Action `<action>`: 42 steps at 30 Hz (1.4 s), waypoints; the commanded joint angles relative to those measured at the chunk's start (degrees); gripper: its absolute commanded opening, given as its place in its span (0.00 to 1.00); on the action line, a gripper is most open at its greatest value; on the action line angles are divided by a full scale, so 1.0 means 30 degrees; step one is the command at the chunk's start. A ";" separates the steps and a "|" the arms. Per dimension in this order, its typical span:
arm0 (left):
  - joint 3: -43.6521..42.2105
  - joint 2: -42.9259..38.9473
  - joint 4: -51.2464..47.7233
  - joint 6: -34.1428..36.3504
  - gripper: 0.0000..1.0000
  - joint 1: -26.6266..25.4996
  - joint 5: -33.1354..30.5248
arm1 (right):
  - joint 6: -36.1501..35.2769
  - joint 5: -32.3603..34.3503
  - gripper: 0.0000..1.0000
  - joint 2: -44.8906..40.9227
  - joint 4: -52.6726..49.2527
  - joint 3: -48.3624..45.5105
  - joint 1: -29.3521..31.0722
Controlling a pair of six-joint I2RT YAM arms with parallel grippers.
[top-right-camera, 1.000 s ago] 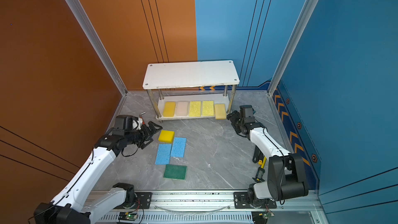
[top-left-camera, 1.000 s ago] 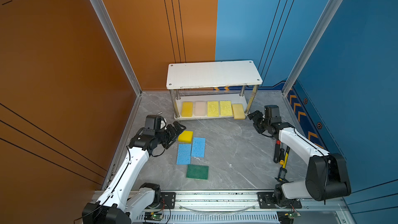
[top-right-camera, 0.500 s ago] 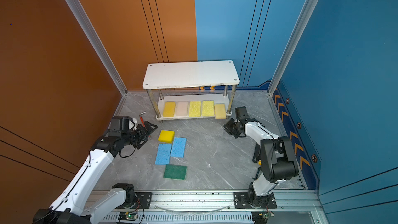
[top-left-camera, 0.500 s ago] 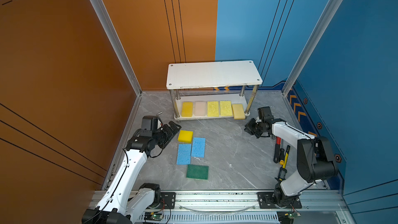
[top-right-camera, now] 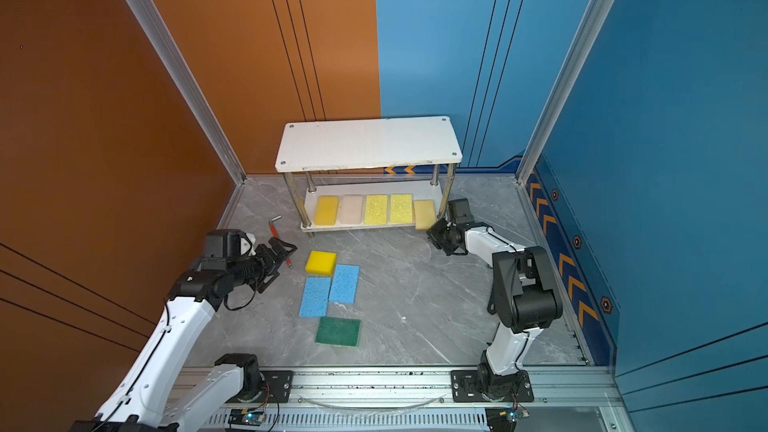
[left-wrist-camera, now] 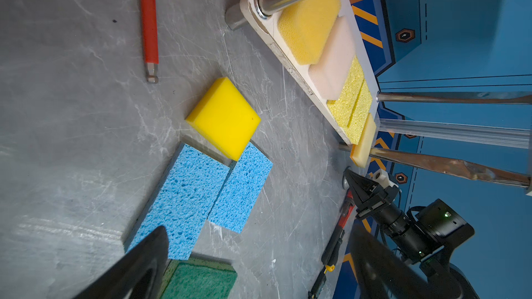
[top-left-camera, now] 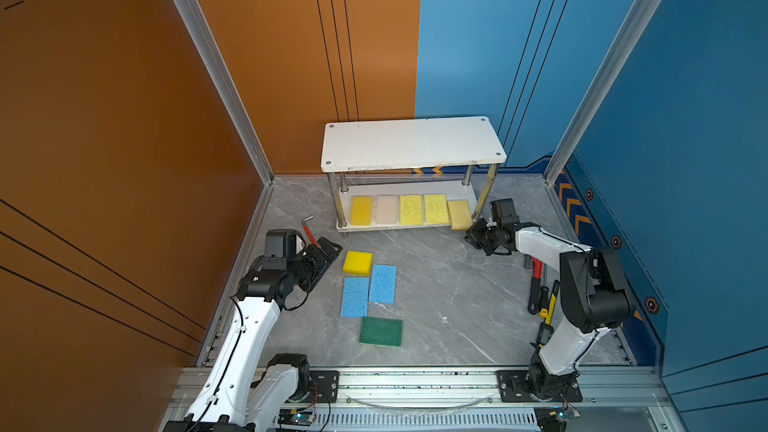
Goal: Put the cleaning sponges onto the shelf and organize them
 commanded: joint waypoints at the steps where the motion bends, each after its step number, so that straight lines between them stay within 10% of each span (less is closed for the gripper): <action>1: -0.0086 -0.0089 -0.0558 0.0137 0.98 0.0185 0.0172 | 0.0416 0.0734 0.00 0.0734 0.0599 0.0842 0.0079; 30: -0.0249 -0.0143 -0.0798 0.0263 0.98 0.0483 0.0427 | 0.1965 0.0429 0.00 0.2463 0.2911 0.1973 0.0511; 42: -0.0512 -0.0513 -0.0797 0.0241 0.98 0.0445 0.0447 | 0.1236 0.0400 0.00 -0.0872 0.2046 -0.0605 0.0742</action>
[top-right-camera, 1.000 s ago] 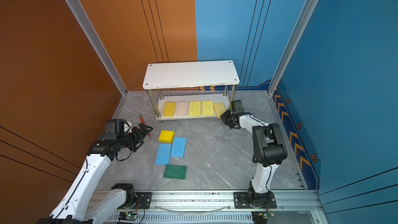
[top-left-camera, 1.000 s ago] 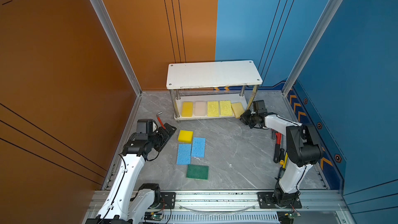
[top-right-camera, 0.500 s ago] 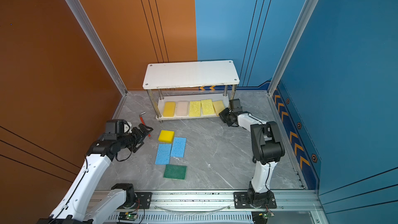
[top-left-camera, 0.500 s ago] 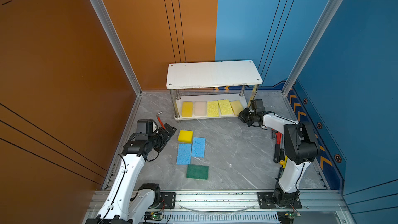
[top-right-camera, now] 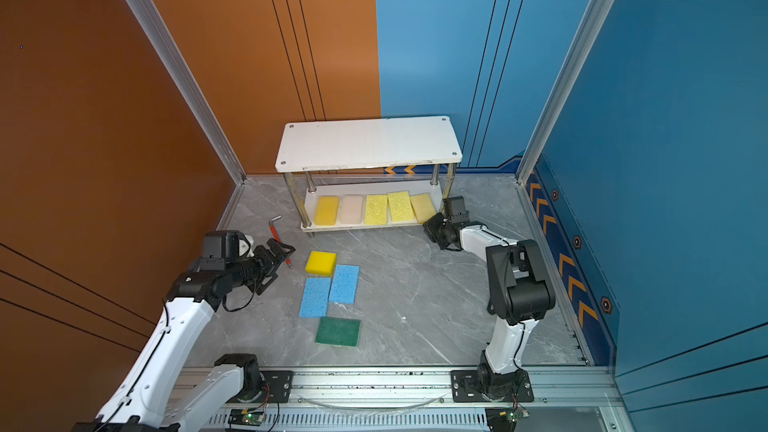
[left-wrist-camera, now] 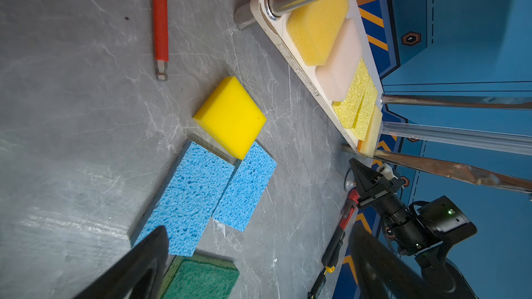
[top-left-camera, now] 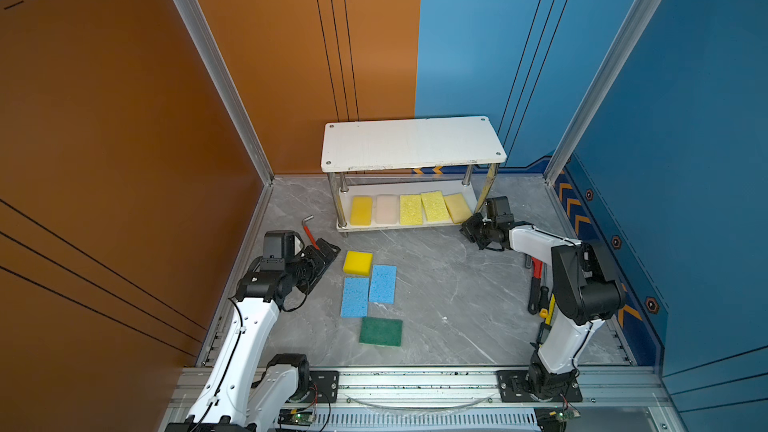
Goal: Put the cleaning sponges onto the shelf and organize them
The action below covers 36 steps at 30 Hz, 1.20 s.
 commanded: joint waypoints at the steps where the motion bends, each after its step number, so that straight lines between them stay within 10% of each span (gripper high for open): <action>1: -0.0474 -0.0401 -0.0369 0.0212 0.98 0.0172 0.0375 | -0.0736 -0.0038 0.00 -0.1759 -0.0638 -0.0747 0.0266; 36: -0.1609 0.2515 -0.0141 0.0431 0.98 -0.4868 0.1328 | -0.5376 -0.2462 0.53 -0.5064 -0.5877 -0.1924 0.3155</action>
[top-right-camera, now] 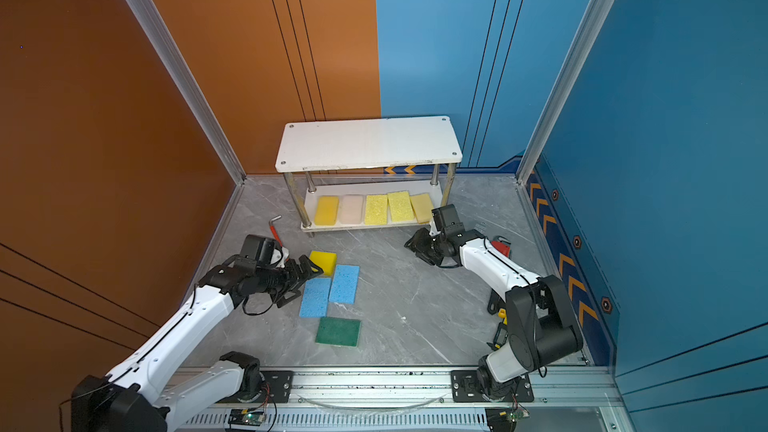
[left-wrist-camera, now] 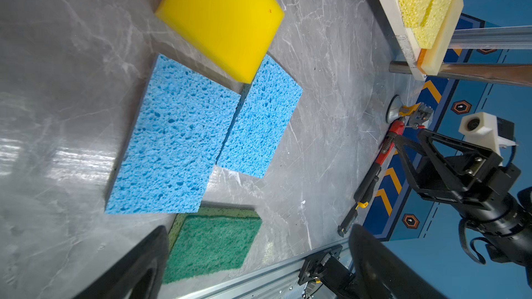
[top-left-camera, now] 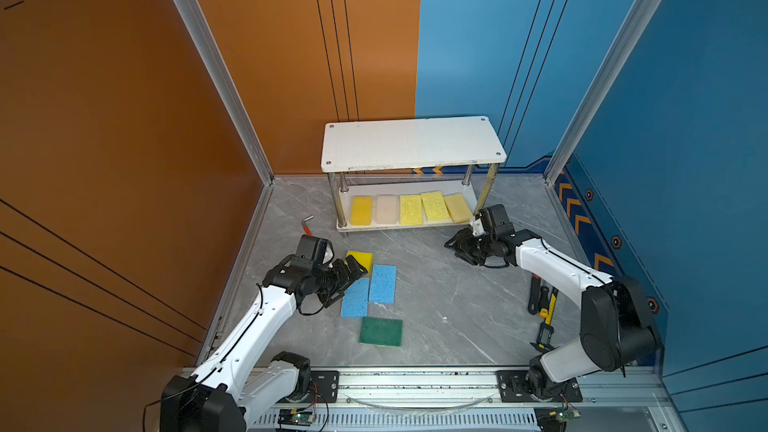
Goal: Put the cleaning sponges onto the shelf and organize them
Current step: 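Withdraw the right gripper from the shelf toward the blue sponges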
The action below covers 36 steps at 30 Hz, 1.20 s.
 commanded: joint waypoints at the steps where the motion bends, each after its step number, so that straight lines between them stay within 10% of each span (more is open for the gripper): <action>1: -0.0456 0.0207 -0.0161 0.0319 0.98 -0.0186 0.0605 | -0.0356 -0.0364 0.54 -0.0073 -0.0732 -0.0376 0.0378; 36: -0.1191 0.0401 -0.0159 0.0095 0.98 -0.0224 0.1176 | -0.1381 -0.1588 0.87 0.3462 -0.0725 0.1451 0.5570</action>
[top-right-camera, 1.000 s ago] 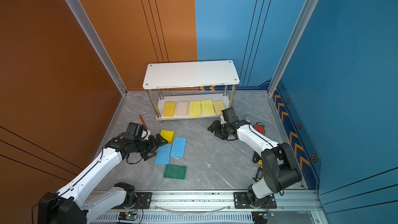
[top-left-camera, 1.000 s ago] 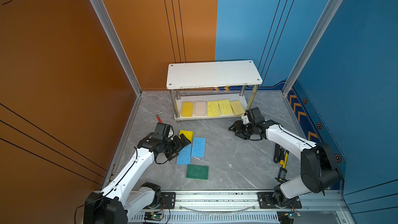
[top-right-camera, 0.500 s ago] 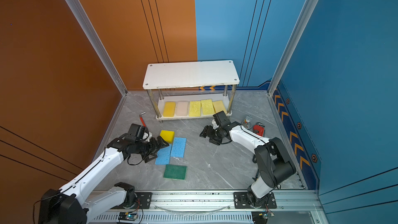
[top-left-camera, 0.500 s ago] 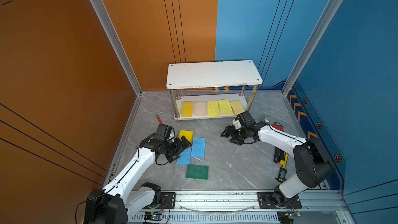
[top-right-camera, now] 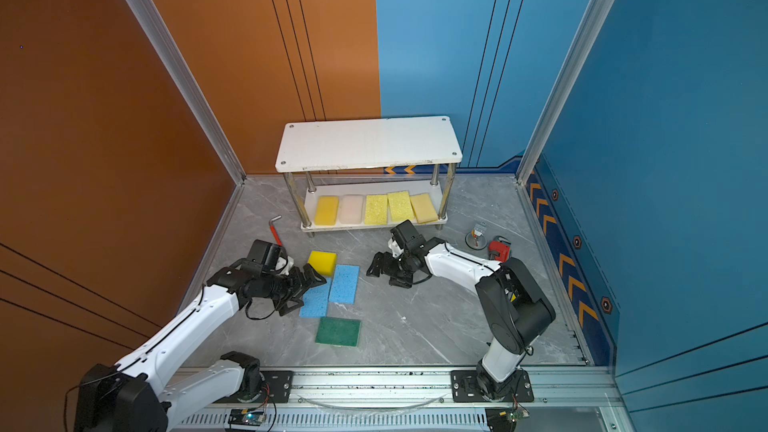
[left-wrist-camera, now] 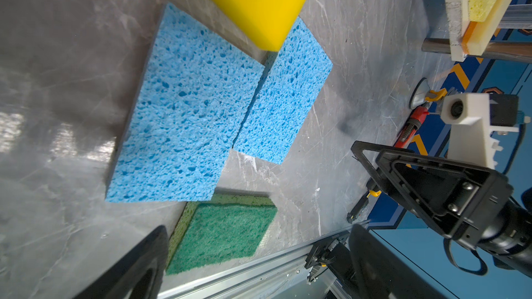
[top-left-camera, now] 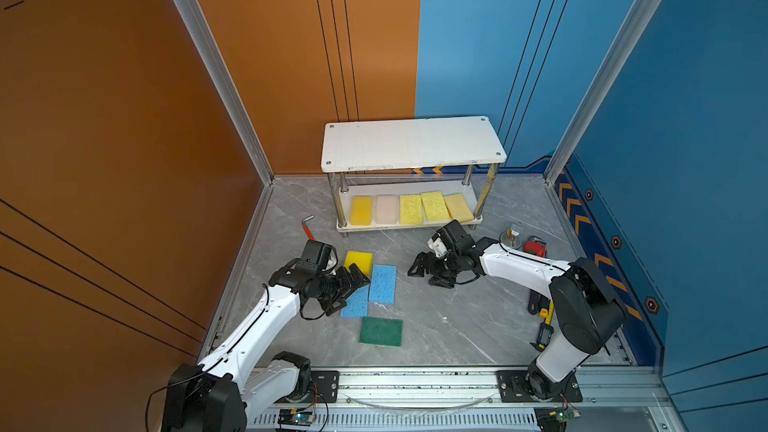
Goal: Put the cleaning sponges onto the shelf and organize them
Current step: 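Withdraw the right gripper from the shelf toward the blue sponges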
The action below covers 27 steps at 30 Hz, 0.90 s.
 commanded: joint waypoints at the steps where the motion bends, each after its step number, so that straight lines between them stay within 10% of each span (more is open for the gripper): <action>1: -0.0292 -0.0262 -0.0157 0.0096 0.98 0.0129 0.0473 | -0.0354 -0.0173 0.89 0.0499 -0.0423 0.0671 0.0310; 27: -0.0959 -0.0657 -0.0161 0.0212 0.98 0.1419 0.0935 | -0.0442 -0.0466 0.92 0.2748 -0.0543 0.3070 0.1264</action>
